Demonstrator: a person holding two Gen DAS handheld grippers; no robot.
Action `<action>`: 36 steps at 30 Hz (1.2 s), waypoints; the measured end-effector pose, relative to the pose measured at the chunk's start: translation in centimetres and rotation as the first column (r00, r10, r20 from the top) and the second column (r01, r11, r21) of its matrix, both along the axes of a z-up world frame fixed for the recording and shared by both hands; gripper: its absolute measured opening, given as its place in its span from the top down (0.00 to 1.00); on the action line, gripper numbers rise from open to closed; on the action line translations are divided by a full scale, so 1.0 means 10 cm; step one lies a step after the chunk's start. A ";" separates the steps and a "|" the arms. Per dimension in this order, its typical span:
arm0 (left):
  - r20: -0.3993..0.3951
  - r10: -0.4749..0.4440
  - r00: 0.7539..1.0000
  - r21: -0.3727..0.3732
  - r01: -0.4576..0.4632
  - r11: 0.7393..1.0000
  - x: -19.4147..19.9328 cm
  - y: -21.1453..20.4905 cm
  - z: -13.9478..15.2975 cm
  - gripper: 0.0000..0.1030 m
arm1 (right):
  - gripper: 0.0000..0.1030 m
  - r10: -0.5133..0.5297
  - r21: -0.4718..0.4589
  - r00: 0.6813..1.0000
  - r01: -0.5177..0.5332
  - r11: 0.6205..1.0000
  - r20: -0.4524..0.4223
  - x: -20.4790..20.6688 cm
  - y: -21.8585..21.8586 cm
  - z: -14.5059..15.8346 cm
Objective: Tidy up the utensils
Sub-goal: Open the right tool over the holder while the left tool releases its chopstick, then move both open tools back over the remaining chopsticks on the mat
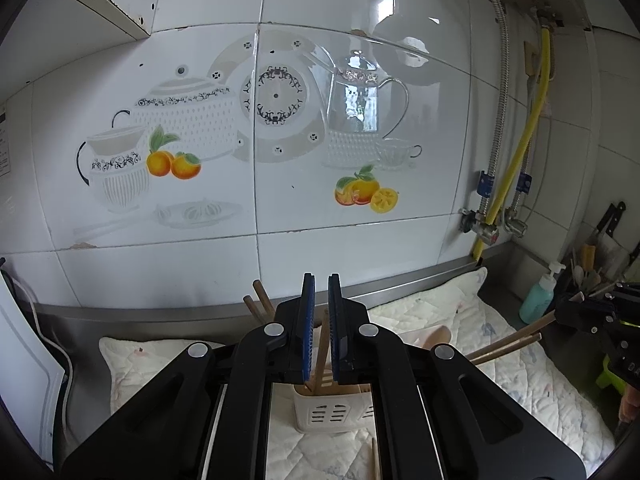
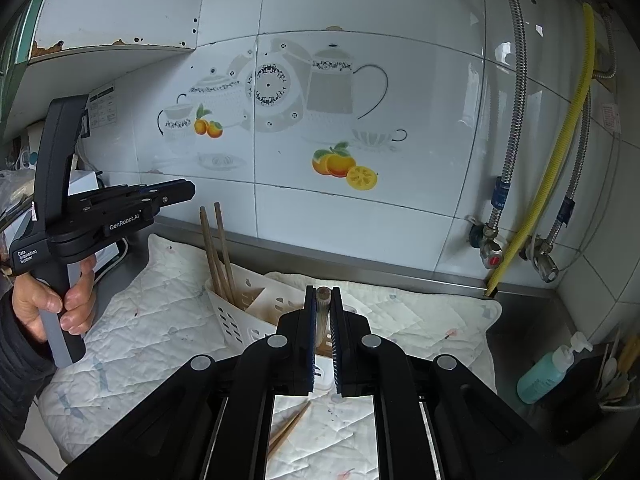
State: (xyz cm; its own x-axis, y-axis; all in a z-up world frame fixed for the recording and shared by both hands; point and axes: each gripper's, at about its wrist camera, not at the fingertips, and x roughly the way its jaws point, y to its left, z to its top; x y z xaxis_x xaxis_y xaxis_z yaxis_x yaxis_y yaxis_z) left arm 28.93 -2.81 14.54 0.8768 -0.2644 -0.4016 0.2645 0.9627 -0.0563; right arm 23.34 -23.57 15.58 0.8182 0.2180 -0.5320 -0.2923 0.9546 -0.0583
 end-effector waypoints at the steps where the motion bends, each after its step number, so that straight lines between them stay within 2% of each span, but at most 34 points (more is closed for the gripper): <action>1: 0.000 0.002 1.000 0.003 -0.002 1.000 -0.01 0.00 0.00 0.95 | 0.93 -0.001 0.000 1.000 0.001 1.000 0.001 0.00 0.00 0.00; 8: -0.001 0.008 1.000 0.019 -0.008 1.000 -0.14 0.03 -0.03 0.93 | 0.91 -0.004 0.002 1.000 0.004 1.000 0.013 -0.06 0.00 0.03; 12: -0.010 0.011 1.000 0.022 -0.011 1.000 -0.21 0.06 -0.06 0.90 | 0.86 -0.006 0.003 0.999 0.006 1.000 0.033 -0.14 -0.01 0.07; 16: -0.010 0.025 1.000 0.028 -0.025 0.999 -0.31 0.10 -0.09 0.73 | 0.83 -0.009 0.005 0.999 0.009 1.000 0.045 -0.25 -0.01 0.10; 19: -0.016 0.026 1.000 0.029 -0.026 0.999 -0.40 0.13 -0.14 0.71 | 0.79 -0.012 0.014 0.999 0.011 1.000 0.050 -0.34 -0.02 0.08; 21: -0.019 0.031 0.999 0.029 -0.031 0.999 -0.48 0.16 -0.18 0.57 | 0.78 -0.014 0.027 0.999 0.013 1.000 0.048 -0.42 -0.03 0.04; 22: -0.017 0.037 0.999 0.032 -0.037 0.999 -0.52 0.17 -0.21 0.51 | 0.75 -0.017 0.036 0.999 0.015 0.999 0.047 -0.47 -0.05 0.02; 23: -0.015 0.041 0.999 0.038 -0.041 0.998 -0.57 0.18 -0.24 0.50 | 0.71 -0.020 0.044 0.999 0.018 0.999 0.047 -0.51 -0.05 -0.01; 24: -0.015 0.042 0.999 0.046 -0.041 0.998 -0.61 0.19 -0.27 0.50 | 0.71 -0.020 0.053 0.999 0.018 0.998 0.045 -0.56 -0.06 -0.04; 26: -0.021 0.045 0.999 0.055 -0.044 0.997 -0.69 0.20 -0.34 0.39 | 0.71 -0.023 0.073 0.999 0.020 0.997 0.037 -0.64 -0.08 -0.11; 30: -0.026 0.061 0.998 0.075 -0.059 0.995 -0.86 0.24 -0.49 0.27 | 0.71 -0.036 0.087 0.999 0.035 0.996 0.020 -0.80 -0.09 -0.30; 32: -0.029 0.070 0.997 0.074 -0.068 0.995 -0.95 0.26 -0.56 0.16 | 0.70 -0.043 0.091 0.999 0.042 0.995 0.009 -0.88 -0.08 -0.41; 36: -0.022 0.073 0.997 0.102 -0.070 0.992 -1.13 0.25 -0.72 0.08 | 0.69 -0.047 0.106 0.999 0.050 0.993 -0.023 -1.07 -0.06 -0.66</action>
